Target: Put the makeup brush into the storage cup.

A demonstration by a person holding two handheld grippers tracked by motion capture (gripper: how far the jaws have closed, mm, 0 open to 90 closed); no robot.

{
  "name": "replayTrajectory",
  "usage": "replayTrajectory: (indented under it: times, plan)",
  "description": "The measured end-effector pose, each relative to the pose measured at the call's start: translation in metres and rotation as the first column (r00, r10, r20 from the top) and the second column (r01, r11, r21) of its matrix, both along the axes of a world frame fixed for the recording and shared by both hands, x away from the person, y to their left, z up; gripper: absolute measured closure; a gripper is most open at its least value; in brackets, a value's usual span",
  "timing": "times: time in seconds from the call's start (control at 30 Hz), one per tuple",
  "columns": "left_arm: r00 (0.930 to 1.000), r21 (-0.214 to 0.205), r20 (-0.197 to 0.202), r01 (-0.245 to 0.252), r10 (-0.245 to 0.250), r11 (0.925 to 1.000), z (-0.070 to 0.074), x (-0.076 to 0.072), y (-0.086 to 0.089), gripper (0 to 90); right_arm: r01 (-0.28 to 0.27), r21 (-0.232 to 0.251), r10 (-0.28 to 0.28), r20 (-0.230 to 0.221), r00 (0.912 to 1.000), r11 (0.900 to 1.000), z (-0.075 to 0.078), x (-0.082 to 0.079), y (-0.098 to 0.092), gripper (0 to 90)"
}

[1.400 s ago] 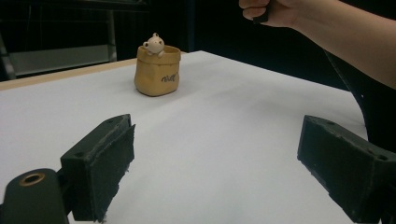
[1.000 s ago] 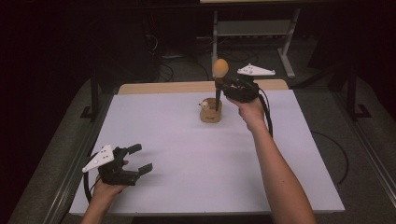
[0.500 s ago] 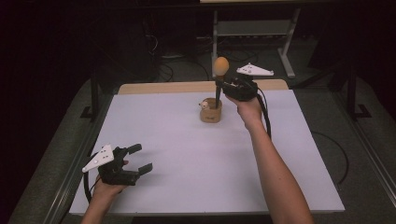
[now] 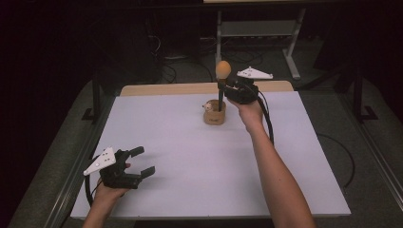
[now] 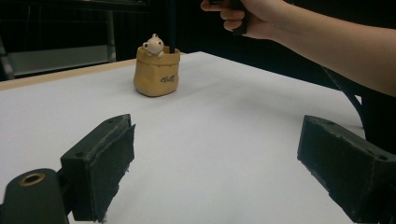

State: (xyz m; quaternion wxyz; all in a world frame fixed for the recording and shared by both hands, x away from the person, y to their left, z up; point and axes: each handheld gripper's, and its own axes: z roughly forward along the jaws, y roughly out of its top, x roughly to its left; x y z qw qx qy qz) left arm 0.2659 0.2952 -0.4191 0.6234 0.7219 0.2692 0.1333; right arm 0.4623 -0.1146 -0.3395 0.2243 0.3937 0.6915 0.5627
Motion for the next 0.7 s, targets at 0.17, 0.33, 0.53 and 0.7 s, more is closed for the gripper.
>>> replayTrajectory:
  times: [0.17,0.33,0.53,0.7]
  plan:
    - [1.0000,0.001,-0.001,-0.001,0.001,1.0000,0.000,0.000,0.000,10.5,0.002,-0.008,-0.002,-0.008,1.0000,1.0000,-0.005,0.003,0.002,63.0]
    - [1.0000,0.006,-0.001,0.000,0.000,1.0000,0.000,0.000,0.001,10.4,-0.001,-0.032,0.000,-0.018,0.9998,0.9995,-0.010,0.006,0.005,63.0]
    - [1.0000,-0.003,-0.002,-0.002,0.002,1.0000,0.000,0.000,0.001,10.4,0.003,-0.040,-0.004,-0.037,0.9993,0.9992,-0.015,0.009,0.007,62.9]
    - [1.0000,-0.001,-0.004,-0.002,0.002,1.0000,0.000,0.000,0.001,10.4,-0.001,-0.052,-0.002,-0.049,0.9988,0.9986,-0.019,0.011,0.008,62.9]
